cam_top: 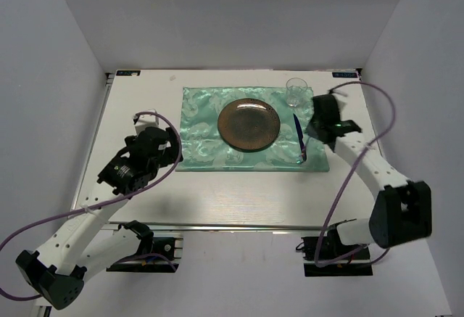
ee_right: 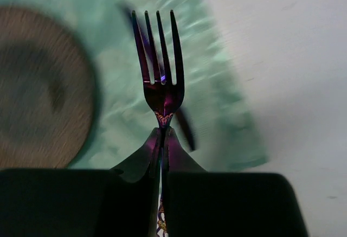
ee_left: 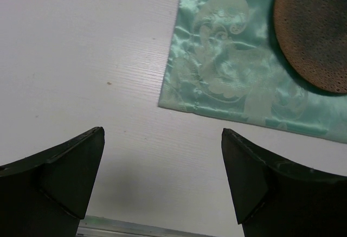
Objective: Set the dinner table for one person
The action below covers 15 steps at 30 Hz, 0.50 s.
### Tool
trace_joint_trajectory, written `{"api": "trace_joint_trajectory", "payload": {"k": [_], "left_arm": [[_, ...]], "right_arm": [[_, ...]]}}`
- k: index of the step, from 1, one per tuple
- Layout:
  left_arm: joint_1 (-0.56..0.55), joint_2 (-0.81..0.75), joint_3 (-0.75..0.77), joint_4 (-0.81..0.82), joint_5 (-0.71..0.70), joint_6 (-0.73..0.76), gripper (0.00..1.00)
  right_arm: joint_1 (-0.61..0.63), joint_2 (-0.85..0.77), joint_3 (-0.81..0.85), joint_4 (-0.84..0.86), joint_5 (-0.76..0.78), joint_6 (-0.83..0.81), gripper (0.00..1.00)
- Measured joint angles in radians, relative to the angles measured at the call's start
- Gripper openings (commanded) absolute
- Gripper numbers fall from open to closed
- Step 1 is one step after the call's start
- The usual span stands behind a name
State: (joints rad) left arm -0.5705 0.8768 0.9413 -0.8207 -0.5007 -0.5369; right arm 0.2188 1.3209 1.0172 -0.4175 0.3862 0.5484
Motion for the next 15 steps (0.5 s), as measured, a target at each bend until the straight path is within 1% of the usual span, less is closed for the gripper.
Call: {"api": "trace_joint_trajectory", "payload": {"k": [3, 5, 6, 10, 13, 15], "left_arm": [[0.003, 0.010, 0.006, -0.047, -0.072, -0.059, 0.98], [0.006, 0.018, 0.010, -0.078, -0.115, -0.099, 0.98], [0.008, 0.019, 0.012, -0.093, -0.136, -0.117, 0.98], [0.009, 0.011, 0.017, -0.138, -0.198, -0.177, 0.98], [0.010, 0.010, 0.027, -0.176, -0.238, -0.219, 0.98], [0.011, 0.009, 0.031, -0.193, -0.255, -0.235, 0.98]], "right_arm": [[0.199, 0.119, 0.029, 0.003, -0.015, 0.045, 0.00], [0.312, 0.235, 0.111, -0.023, -0.010, 0.082, 0.00], [0.354, 0.294, 0.167, -0.031, -0.007, 0.097, 0.00], [0.516, 0.550, 0.485, -0.062, 0.008, 0.164, 0.00], [0.592, 0.708, 0.707, -0.082, 0.001, 0.225, 0.00], [0.623, 0.800, 0.818, -0.095, -0.008, 0.267, 0.00]]}}
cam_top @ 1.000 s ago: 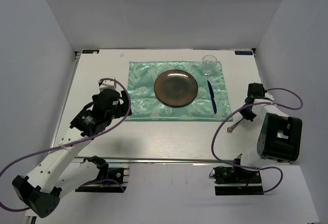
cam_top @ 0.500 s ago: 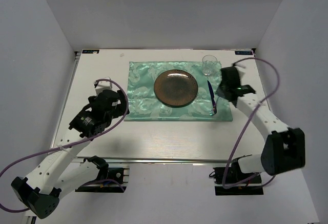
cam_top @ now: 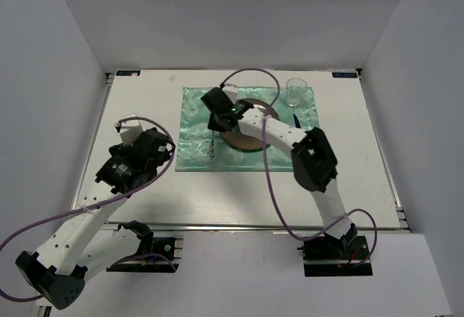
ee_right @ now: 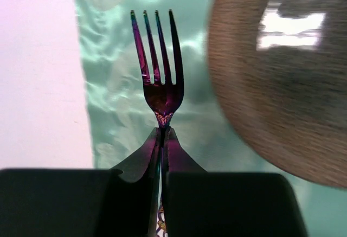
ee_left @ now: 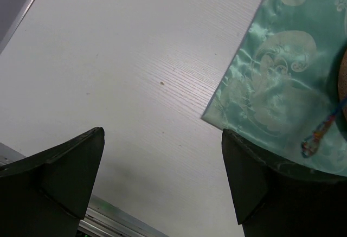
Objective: Set the dinner table for one person
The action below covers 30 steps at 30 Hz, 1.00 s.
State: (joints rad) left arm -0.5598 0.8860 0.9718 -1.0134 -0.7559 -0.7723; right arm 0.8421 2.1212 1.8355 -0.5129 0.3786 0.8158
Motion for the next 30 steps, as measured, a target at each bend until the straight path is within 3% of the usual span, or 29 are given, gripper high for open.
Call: {"api": "trace_joint_trajectory", "payload": {"k": [5, 9, 30], "left_arm": [[0.000, -0.006, 0.000, -0.022, -0.021, -0.019, 0.98], [0.000, -0.006, 0.000, -0.027, -0.023, -0.021, 0.98], [0.000, -0.007, 0.000, 0.002, -0.003, 0.006, 0.98]], "right_arm": [[0.037, 0.233, 0.254, -0.077, -0.017, 0.090, 0.00], [0.052, 0.340, 0.327, -0.101, -0.023, 0.131, 0.00], [0.054, 0.433, 0.433, -0.083, -0.101, 0.100, 0.00]]}}
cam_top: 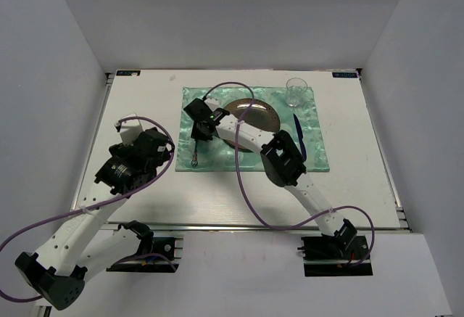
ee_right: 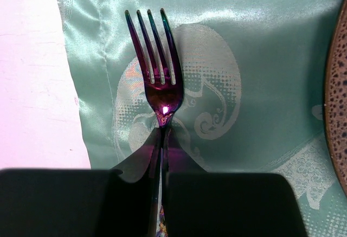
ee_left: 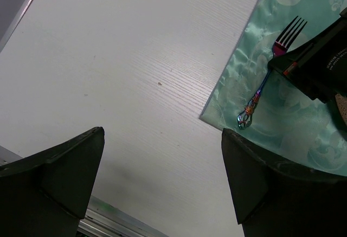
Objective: Set the dinner table for one person
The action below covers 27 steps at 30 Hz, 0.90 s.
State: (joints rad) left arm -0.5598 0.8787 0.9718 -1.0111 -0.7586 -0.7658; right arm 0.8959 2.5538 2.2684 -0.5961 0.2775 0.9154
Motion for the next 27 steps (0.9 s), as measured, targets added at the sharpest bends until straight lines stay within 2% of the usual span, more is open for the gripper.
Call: {"api": "trace_joint_trajectory", "payload": {"k": [27], "left_arm": [[0.000, -0.004, 0.000, 0.026, 0.034, 0.033, 0.98]], "right_arm": [[-0.068, 0.012, 0.000, 0.057, -0.049, -0.011, 0.00]]}}
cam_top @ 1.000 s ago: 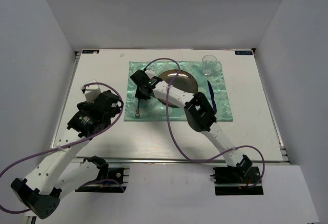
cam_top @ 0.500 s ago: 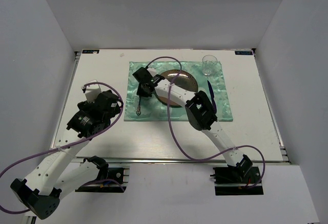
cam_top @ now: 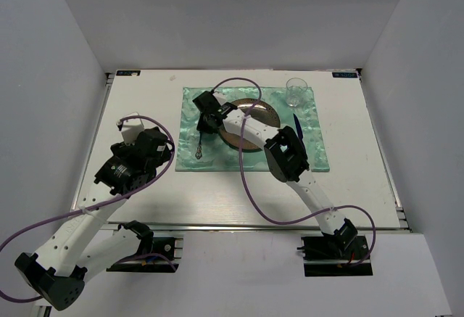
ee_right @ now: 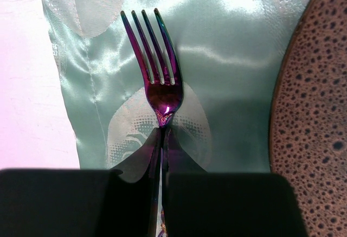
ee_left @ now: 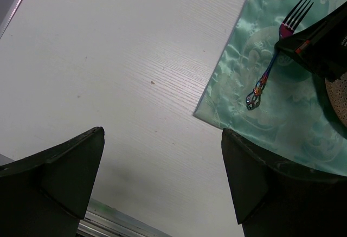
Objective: Set the dinner table for one person
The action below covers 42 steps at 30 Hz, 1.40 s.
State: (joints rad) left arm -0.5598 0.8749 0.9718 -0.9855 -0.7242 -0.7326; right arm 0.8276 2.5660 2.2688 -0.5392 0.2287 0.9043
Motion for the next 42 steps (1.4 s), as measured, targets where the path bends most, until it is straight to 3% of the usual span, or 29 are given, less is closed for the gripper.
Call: {"api": "trace_joint_trajectory", "payload": {"k": [7, 12, 16, 20, 21, 26, 27, 28, 31, 34, 42], "left_arm": [[0.000, 0.000, 0.000, 0.009, 0.003, 0.005, 0.98], [0.000, 0.000, 0.000, 0.016, 0.004, 0.010, 0.98], [0.000, 0.000, 0.000, 0.020, 0.007, 0.011, 0.98], [0.000, 0.000, 0.000, 0.021, 0.010, 0.012, 0.98], [0.000, 0.000, 0.000, 0.021, 0.011, 0.011, 0.98], [0.000, -0.018, 0.000, 0.021, 0.013, 0.009, 0.98], [0.000, -0.026, 0.000, 0.020, 0.011, 0.006, 0.98], [0.000, -0.035, 0.000, 0.017, 0.006, 0.000, 0.98], [0.000, -0.063, 0.000, 0.007, -0.007, -0.016, 0.98], [0.000, -0.078, 0.001, -0.003, -0.024, -0.021, 0.98], [0.000, -0.061, 0.088, -0.087, -0.052, -0.019, 0.98]], "right_arm": [[0.000, 0.006, 0.000, 0.027, -0.011, 0.001, 0.00], [0.000, 0.006, 0.000, 0.028, -0.012, 0.003, 0.07], [0.000, 0.006, -0.003, 0.039, -0.012, 0.013, 0.29], [0.004, 0.001, -0.014, 0.069, -0.015, 0.024, 0.41], [0.004, -0.002, -0.017, 0.073, -0.014, 0.024, 0.64], [0.013, -0.071, -0.061, 0.084, 0.005, 0.025, 0.77], [0.014, -0.092, -0.074, 0.074, 0.014, 0.022, 0.89], [0.014, -0.116, -0.091, 0.068, 0.026, 0.020, 0.89], [0.014, -0.247, -0.213, 0.064, 0.076, -0.029, 0.89], [0.013, -0.482, -0.434, 0.064, 0.145, -0.121, 0.89], [0.013, -1.290, -0.998, -0.036, 0.388, -0.337, 0.89]]}}
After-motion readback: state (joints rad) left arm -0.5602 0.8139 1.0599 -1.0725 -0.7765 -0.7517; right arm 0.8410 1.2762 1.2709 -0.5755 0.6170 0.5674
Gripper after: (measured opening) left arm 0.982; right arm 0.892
